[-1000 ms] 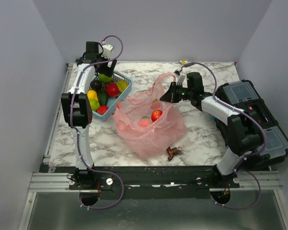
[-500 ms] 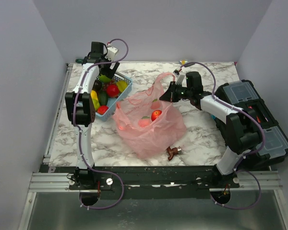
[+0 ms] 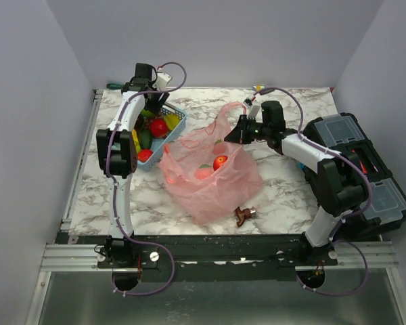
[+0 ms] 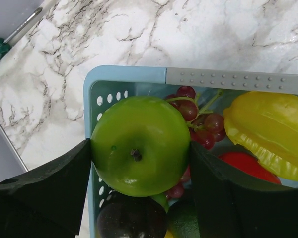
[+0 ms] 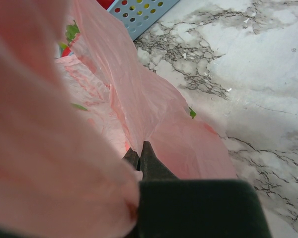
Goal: Place the fake fruits into the plastic bag and tie a complex knot
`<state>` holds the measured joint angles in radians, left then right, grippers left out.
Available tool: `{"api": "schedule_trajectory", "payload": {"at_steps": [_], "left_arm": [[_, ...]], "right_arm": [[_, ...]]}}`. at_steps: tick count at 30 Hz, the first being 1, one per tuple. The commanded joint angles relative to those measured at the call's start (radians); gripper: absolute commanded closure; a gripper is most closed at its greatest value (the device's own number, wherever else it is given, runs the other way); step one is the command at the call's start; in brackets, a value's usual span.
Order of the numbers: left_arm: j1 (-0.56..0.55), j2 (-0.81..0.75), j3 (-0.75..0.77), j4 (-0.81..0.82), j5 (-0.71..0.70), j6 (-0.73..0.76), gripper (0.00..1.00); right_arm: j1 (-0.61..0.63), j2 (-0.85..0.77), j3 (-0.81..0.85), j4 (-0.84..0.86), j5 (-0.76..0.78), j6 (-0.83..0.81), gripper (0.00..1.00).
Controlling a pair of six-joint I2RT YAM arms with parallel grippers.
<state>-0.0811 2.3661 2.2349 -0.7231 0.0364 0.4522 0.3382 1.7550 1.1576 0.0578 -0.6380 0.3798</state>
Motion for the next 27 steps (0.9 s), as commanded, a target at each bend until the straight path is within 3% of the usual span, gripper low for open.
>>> {"api": "schedule_trajectory", "payload": {"at_steps": [1, 4, 11, 15, 20, 23, 27], "left_arm": [[-0.005, -0.067, -0.042, 0.033, -0.028, 0.021, 0.41], [-0.005, -0.119, -0.047, 0.022, 0.000, 0.014, 0.53], [-0.006, -0.333, -0.114, -0.001, 0.177, -0.038, 0.56], [-0.022, -0.519, -0.272, -0.004, 0.399, -0.050, 0.57], [-0.094, -0.738, -0.496, -0.037, 0.627, 0.062, 0.57], [-0.172, -0.818, -0.615, -0.046, 0.655, 0.116, 0.57], [-0.308, -0.861, -0.735, -0.069, 0.558, 0.201, 0.59]], "right_arm": [[-0.005, 0.014, 0.027, -0.016, -0.001, -0.015, 0.99], [-0.006, 0.015, 0.028, -0.016, -0.003, -0.016, 0.99], [-0.005, 0.008, 0.035, -0.016, -0.010, -0.015, 0.99], [-0.005, 0.006, 0.040, -0.016, -0.018, -0.015, 0.99], [-0.005, 0.003, 0.045, -0.012, -0.037, -0.017, 0.99], [-0.005, 0.002, 0.048, -0.014, -0.047, -0.021, 0.99], [-0.005, -0.009, 0.045, -0.016, -0.062, -0.034, 0.99]]}}
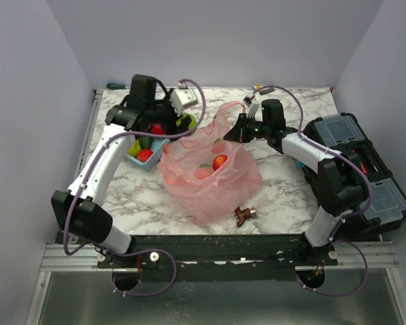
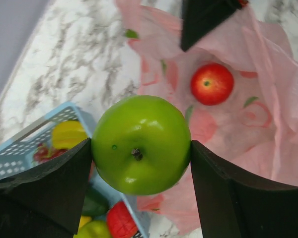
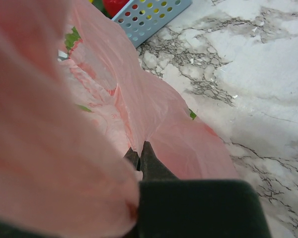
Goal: Place the fake fruits into the plastic bag and tie a complex knot
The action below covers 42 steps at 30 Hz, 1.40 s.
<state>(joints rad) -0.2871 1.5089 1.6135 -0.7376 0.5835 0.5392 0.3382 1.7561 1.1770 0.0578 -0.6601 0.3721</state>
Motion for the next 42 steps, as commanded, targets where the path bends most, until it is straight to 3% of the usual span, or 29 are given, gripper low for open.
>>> {"api": "schedule_trajectory", "payload": {"at_steps": [1, 8, 17, 21, 24, 36, 42], "left_arm": [[-0.128, -0.001, -0.140, -0.050, -0.021, 0.117, 0.59], [-0.254, 0.116, -0.200, -0.023, -0.183, 0.070, 0.59], [-0.285, 0.258, -0.247, 0.013, -0.276, 0.016, 0.49], [-0.287, 0.259, -0.254, 0.025, -0.292, -0.002, 0.30], [-0.288, 0.239, -0.239, -0.006, -0.272, -0.011, 0.01], [-0.267, -0.012, -0.094, -0.063, -0.098, -0.140, 0.01], [-0.077, -0.026, -0.035, -0.082, -0.097, -0.215, 0.01]], "right_arm": [[-0.005, -0.013, 0.025, -0.016, -0.043, -0.028, 0.99], [-0.005, -0.024, 0.018, -0.013, -0.069, -0.041, 0.99], [-0.005, -0.035, 0.006, -0.012, -0.074, -0.046, 0.99], [-0.005, -0.035, -0.003, -0.010, -0.074, -0.047, 0.99], [-0.005, -0.034, -0.009, -0.006, -0.075, -0.045, 0.99], [-0.005, -0.028, -0.022, -0.004, -0.065, -0.050, 0.99], [-0.005, -0.032, -0.020, -0.001, -0.064, -0.049, 0.99]]}}
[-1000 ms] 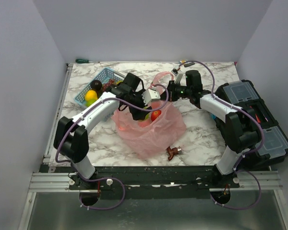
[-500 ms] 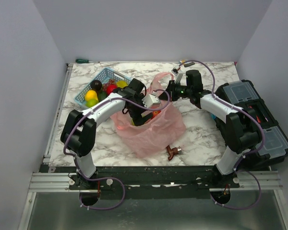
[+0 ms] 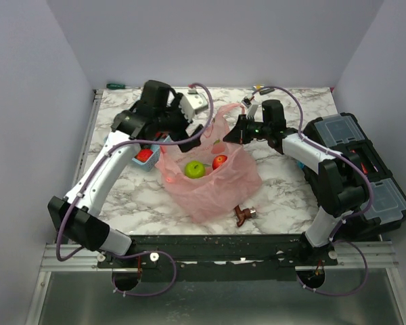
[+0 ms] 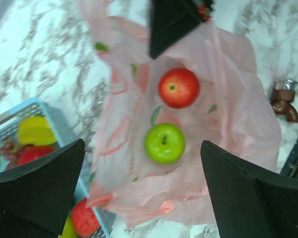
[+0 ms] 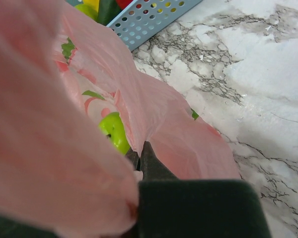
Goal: Place the fake fruits into the plastic bag and tie a complex knot
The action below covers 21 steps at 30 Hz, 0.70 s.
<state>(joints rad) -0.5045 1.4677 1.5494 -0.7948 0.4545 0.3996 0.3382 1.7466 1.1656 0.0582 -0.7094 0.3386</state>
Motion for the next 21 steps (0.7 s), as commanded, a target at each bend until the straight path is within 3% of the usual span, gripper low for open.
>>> {"api": "schedule_trajectory", "payload": {"at_steps": [1, 6, 10, 21], "left_arm": [[0.199, 0.027, 0.032, -0.027, 0.033, -0.086, 0.01], [0.419, 0.127, 0.057, -0.071, -0.040, -0.127, 0.05], [0.527, 0.179, 0.012, -0.051, -0.124, -0.145, 0.07], [0.605, 0.338, -0.013, 0.020, -0.246, -0.122, 0.12]], "right_arm": [[-0.005, -0.022, -0.009, -0.001, -0.015, -0.014, 0.99], [-0.005, -0.031, -0.009, -0.006, -0.016, -0.019, 0.99], [-0.005, -0.034, -0.012, -0.009, -0.016, -0.024, 0.99], [-0.006, -0.032, -0.013, -0.021, -0.010, -0.038, 0.99]]}}
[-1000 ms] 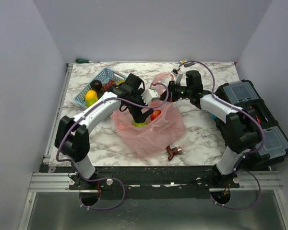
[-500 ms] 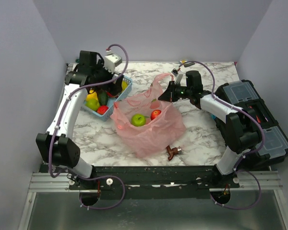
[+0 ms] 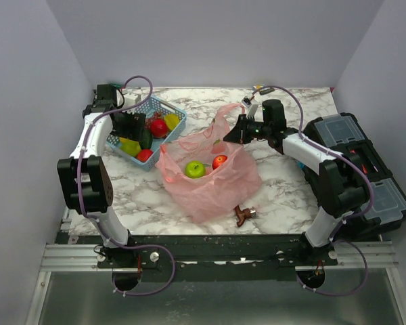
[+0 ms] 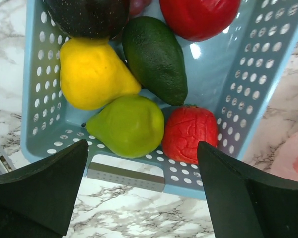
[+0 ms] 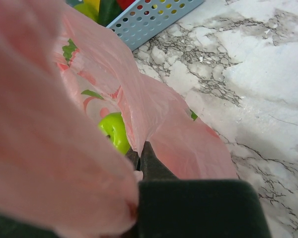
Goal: Place the fake fruits into the plastic bag and tie a complex knot
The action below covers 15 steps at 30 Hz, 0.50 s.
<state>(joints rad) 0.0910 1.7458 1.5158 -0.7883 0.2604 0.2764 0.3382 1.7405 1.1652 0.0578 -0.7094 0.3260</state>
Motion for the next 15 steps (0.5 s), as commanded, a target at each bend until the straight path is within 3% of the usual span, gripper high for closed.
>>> {"api": "schedule_trajectory", "payload": {"at_steps": [1, 15], "left_arm": [[0.010, 0.071, 0.021, 0.017, -0.052, 0.001, 0.12], [0.009, 0.223, 0.068, 0.005, -0.107, -0.050, 0.13]], "right_arm": [[-0.005, -0.026, -0.013, -0.022, -0.009, -0.025, 0.99], [-0.005, -0.013, 0.002, -0.038, -0.008, -0.036, 0.99]]}}
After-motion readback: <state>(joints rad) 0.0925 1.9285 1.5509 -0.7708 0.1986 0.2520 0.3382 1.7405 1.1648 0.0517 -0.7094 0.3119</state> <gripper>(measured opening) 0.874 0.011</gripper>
